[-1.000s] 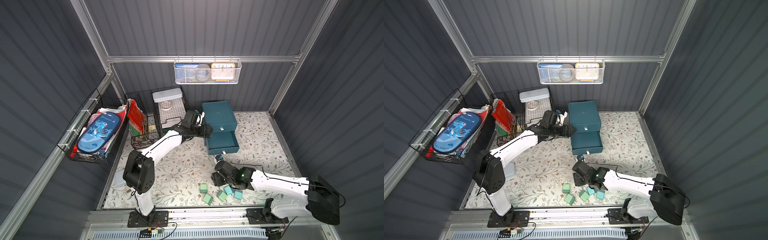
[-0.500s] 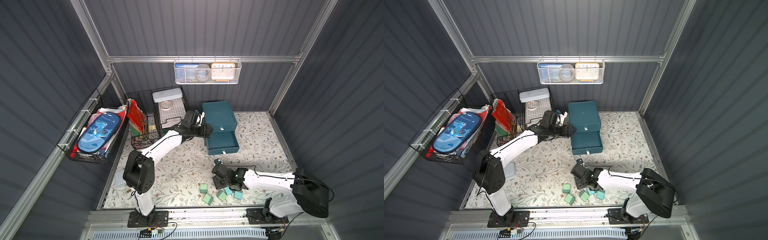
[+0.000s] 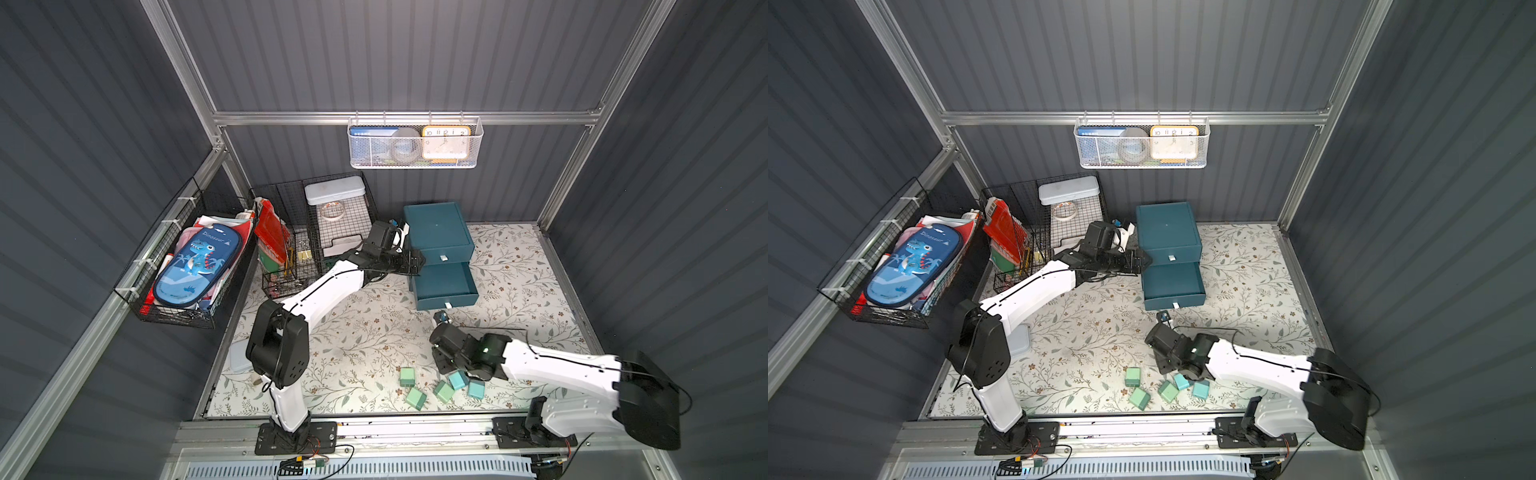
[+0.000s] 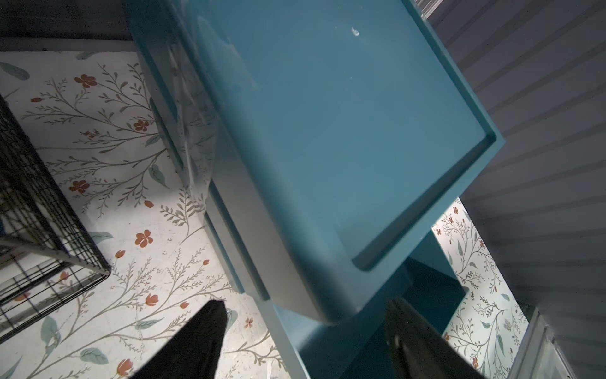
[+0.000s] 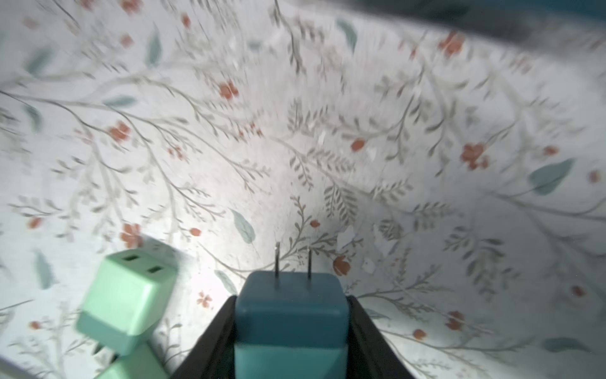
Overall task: Place the plugs into the drawer by color
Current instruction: Pick up the plug from the center of the board, then place the plug in the drawer.
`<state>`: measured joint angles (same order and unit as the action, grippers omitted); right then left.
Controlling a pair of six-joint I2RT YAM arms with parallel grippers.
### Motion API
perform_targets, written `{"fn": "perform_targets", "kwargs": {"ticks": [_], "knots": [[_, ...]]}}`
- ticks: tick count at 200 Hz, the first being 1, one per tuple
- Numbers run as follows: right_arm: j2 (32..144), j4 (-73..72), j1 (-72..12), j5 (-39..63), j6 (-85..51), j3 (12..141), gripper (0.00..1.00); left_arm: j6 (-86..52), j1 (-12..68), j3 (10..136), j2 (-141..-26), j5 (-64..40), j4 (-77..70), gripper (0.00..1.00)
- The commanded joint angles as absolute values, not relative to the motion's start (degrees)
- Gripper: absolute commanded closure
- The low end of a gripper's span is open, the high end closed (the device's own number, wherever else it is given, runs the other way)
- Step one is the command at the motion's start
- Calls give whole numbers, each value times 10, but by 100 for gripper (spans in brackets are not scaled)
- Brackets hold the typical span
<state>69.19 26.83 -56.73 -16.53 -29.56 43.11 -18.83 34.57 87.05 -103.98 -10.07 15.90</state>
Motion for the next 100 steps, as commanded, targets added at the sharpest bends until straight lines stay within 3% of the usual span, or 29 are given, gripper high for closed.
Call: {"fn": "perform_targets", "kwargs": {"ticks": [1,52,100], "knots": [[625,322,-528,-195,-240,496,67,-176,347,877,-1045,-92,163,19],[690,321,-351,-89,-108,630,68,-181,347,883,-1047,-92,157,19],[807,296,-288,-49,-68,694,68,-177,347,885,-1052,-97,163,19]]}}
